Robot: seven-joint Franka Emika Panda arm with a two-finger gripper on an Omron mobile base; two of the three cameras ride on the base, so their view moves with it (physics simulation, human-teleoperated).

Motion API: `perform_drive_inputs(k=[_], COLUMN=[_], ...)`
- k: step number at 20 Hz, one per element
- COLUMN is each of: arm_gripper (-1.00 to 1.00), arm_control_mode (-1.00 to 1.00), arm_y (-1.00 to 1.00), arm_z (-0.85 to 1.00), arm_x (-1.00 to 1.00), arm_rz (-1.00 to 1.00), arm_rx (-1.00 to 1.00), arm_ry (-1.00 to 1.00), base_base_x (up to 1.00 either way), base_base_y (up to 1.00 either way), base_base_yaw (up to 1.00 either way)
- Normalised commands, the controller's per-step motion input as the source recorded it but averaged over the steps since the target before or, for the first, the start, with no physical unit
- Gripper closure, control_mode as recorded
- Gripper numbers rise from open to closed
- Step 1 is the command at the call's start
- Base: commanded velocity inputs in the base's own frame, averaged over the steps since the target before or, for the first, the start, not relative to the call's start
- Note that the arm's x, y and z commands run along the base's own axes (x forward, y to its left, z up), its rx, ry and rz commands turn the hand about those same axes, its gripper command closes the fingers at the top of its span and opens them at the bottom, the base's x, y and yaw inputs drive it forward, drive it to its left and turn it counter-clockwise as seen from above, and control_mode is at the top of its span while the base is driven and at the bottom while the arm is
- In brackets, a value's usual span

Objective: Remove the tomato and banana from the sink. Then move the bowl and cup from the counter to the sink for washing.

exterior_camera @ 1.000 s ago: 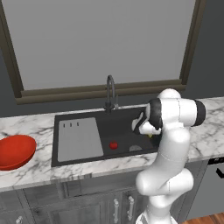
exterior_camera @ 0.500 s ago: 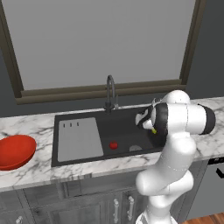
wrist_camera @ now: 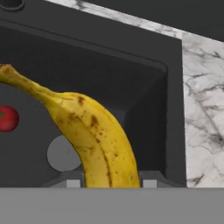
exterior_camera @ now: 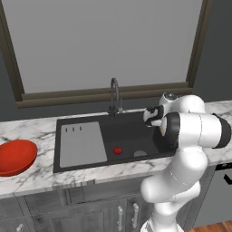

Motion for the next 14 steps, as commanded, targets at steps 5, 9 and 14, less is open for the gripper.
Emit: perform_drive_inputs(k=[5,9,14], arm_gripper=[1.00,1.00,1.00], arm_control_mode=[-1.00,-1.00,-1.00], arm_y=[-0.12,-0.22,-0.23], arm_z=[0.35,0.22,0.22], arm_x=[-0.06,-0.04,-0.11], arm_rz=[0.00,0.00,0.00], arm_rx=[0.00,0.00,0.01], arm_ry=[0.04,0.09,0.05], base_base_x=[0.00,0.00,0.00], base_base_y=[0.00,0.00,0.00], base_base_yaw=[0.00,0.00,0.00])
